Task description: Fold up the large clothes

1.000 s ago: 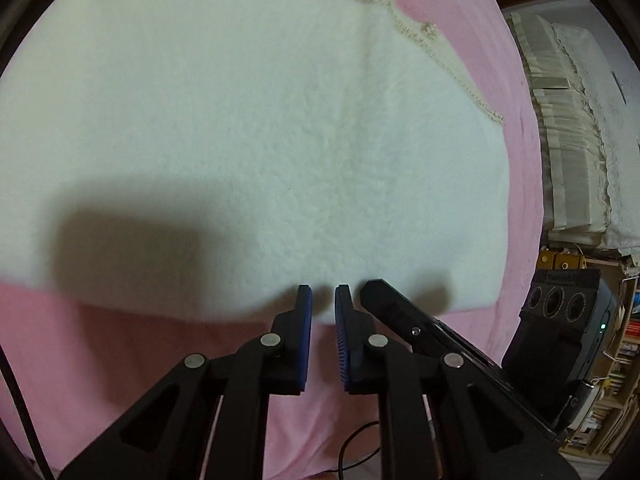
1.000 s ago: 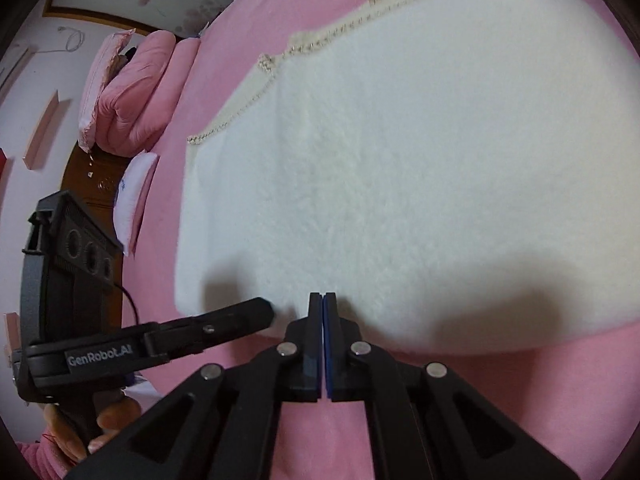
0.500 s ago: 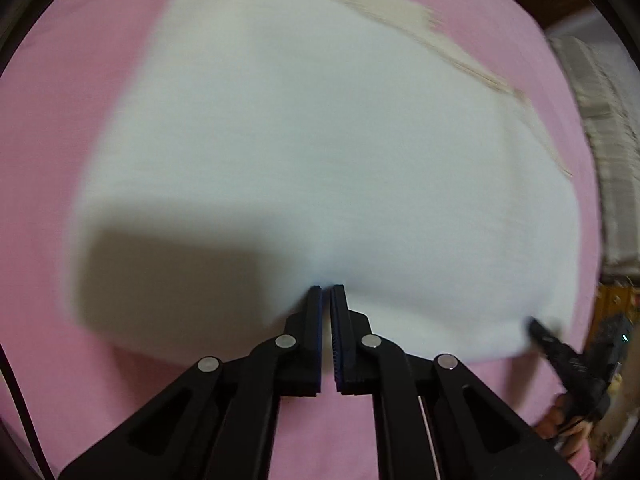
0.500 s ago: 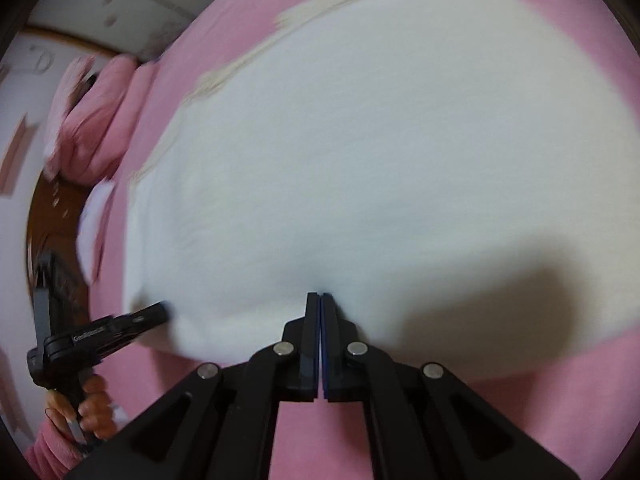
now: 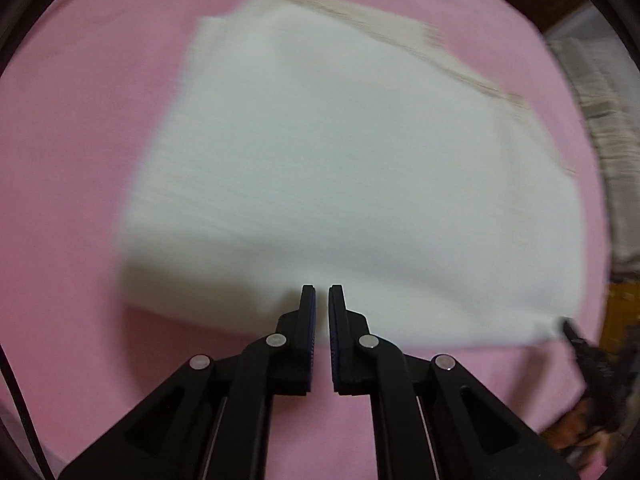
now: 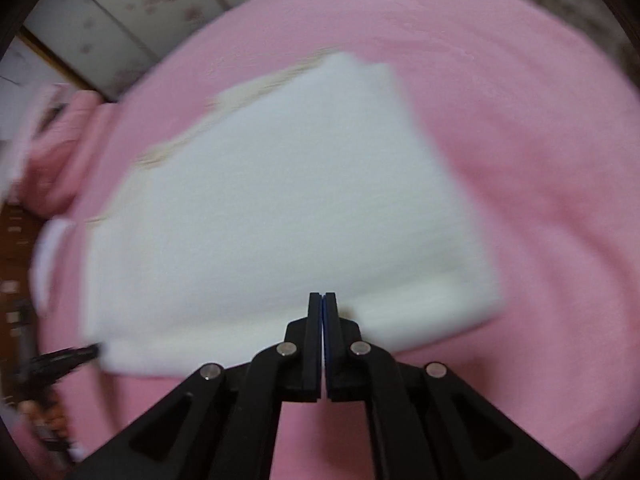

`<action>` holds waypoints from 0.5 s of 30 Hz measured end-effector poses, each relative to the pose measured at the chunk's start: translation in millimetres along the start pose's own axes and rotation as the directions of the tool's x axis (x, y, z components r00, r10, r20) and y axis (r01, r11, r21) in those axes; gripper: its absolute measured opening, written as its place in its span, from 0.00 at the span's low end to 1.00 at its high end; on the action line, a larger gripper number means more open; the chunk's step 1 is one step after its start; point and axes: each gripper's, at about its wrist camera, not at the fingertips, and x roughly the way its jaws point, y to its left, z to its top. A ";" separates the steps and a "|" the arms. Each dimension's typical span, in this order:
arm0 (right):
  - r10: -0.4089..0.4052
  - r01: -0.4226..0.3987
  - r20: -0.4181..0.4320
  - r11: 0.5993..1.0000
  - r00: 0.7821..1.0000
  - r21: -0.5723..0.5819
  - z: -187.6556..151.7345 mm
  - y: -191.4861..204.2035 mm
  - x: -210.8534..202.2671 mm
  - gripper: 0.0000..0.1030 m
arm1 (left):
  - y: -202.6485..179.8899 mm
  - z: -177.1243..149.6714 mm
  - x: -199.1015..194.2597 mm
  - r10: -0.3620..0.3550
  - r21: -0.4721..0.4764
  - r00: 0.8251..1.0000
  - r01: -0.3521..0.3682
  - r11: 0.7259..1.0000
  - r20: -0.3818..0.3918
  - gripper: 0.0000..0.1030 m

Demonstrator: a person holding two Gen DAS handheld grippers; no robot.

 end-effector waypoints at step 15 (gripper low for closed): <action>0.305 -0.291 -0.045 0.936 0.951 0.201 -8.7 38.6 86.5 0.00 | -72.6 21.5 52.2 -0.274 0.023 0.960 0.276 0.961 -0.055 0.02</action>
